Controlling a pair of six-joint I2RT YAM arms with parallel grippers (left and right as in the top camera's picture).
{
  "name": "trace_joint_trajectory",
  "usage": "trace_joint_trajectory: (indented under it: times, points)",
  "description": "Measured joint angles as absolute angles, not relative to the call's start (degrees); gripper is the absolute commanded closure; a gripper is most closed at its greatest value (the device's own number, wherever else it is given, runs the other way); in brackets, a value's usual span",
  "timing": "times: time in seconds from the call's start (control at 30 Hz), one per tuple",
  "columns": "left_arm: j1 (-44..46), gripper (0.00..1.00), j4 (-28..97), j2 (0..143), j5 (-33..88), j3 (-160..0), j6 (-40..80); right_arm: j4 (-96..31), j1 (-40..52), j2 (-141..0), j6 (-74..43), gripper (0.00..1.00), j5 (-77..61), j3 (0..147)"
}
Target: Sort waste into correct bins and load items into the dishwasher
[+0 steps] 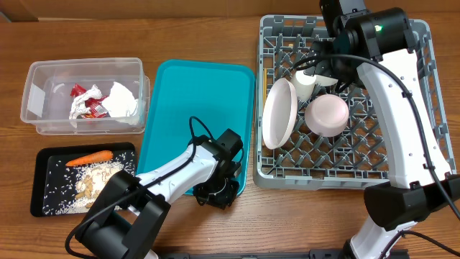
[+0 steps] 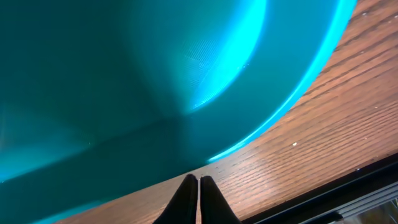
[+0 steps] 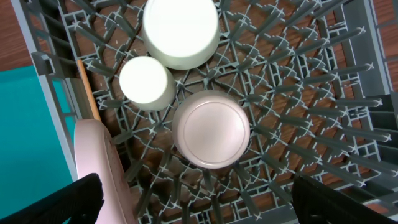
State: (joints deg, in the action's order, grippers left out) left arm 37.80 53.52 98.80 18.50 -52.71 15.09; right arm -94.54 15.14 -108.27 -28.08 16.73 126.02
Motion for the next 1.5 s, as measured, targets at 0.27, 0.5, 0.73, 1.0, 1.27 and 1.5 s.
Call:
trace_joint_trajectory:
  times: [0.27,0.5,0.73,1.0,1.27,1.5]
  points:
    - [37.80,0.82,52.03,98.80,18.52,-52.64,15.09,-94.56,15.14,-108.27,-28.05,0.00,16.73,126.02]
    - [37.80,0.85,51.42,98.80,18.72,-52.64,15.09,-94.54,15.14,-108.27,-28.08,0.00,16.73,126.02]
    - [37.80,0.87,52.10,98.80,18.33,-53.41,14.41,-94.52,15.14,-108.27,-28.10,0.00,16.73,126.02]
    - [37.80,0.89,52.66,98.80,18.22,-57.17,13.74,-94.56,15.14,-108.27,-28.08,0.00,16.73,126.02]
    - [37.80,0.85,52.18,98.80,17.98,-58.54,13.30,-94.56,15.14,-108.27,-28.05,0.00,16.71,126.02]
    - [37.80,0.96,51.83,98.80,17.78,-58.54,13.23,-94.56,15.14,-108.27,-28.10,0.00,16.71,126.02]
